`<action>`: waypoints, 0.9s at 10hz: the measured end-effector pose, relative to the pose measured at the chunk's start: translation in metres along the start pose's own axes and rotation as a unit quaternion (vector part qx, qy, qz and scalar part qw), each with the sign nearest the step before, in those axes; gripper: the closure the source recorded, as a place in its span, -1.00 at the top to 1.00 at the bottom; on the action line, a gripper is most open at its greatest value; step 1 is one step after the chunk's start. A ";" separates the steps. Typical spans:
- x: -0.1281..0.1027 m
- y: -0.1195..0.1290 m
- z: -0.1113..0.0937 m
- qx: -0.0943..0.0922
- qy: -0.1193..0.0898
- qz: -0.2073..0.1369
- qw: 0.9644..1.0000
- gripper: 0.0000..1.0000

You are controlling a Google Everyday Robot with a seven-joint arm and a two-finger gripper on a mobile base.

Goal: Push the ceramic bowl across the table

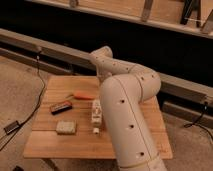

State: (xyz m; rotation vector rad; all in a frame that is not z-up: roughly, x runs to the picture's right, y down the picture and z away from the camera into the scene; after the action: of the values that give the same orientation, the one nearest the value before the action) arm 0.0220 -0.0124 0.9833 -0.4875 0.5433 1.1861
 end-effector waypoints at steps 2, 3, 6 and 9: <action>-0.003 -0.011 0.007 0.019 0.006 -0.021 1.000 0.30; 0.000 -0.016 0.010 0.025 0.015 -0.025 0.999 0.30; 0.017 -0.029 0.011 0.026 0.036 -0.006 0.999 0.30; 0.046 -0.042 0.009 0.018 0.048 0.042 0.998 0.30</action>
State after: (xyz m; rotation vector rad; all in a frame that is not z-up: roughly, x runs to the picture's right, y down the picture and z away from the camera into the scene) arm 0.0763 0.0134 0.9645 -0.4963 0.6727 1.2349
